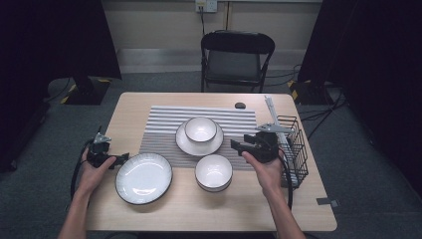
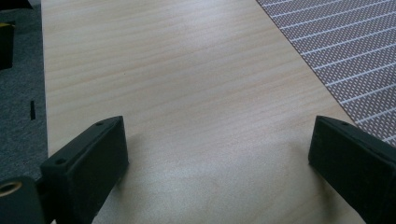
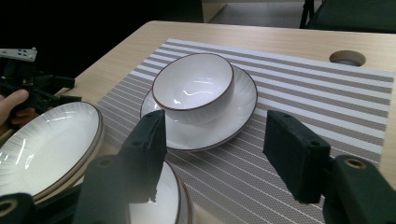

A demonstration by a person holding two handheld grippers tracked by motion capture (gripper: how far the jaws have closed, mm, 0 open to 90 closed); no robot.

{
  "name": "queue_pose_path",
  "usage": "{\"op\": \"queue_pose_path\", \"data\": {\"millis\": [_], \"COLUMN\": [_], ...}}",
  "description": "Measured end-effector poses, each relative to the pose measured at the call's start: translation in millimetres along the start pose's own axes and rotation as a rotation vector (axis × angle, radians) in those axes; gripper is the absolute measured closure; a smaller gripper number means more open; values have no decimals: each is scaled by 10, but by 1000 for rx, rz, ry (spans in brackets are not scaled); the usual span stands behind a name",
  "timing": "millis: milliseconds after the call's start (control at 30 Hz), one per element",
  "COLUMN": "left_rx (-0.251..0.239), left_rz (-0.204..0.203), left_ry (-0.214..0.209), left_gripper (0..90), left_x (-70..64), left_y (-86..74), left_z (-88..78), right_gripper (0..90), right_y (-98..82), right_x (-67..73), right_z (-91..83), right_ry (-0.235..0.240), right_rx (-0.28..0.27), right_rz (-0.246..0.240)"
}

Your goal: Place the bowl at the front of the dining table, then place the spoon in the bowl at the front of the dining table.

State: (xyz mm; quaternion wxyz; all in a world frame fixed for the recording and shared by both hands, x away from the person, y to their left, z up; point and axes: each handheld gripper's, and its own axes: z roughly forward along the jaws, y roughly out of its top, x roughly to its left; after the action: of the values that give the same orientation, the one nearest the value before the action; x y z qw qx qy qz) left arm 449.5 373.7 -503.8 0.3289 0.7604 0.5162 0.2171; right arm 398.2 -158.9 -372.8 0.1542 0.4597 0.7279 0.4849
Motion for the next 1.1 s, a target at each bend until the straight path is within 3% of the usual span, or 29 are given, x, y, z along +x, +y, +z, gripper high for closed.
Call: {"op": "queue_pose_path", "data": {"millis": [1100], "left_rx": [2], "left_rz": [2], "left_ry": [0], "left_gripper": [39], "left_x": [3], "left_y": [1], "left_z": [1], "right_gripper": [427], "right_y": [-88], "right_x": [-115], "right_z": [-493], "right_ry": [-22], "right_rx": [-20], "right_rz": [4]}}
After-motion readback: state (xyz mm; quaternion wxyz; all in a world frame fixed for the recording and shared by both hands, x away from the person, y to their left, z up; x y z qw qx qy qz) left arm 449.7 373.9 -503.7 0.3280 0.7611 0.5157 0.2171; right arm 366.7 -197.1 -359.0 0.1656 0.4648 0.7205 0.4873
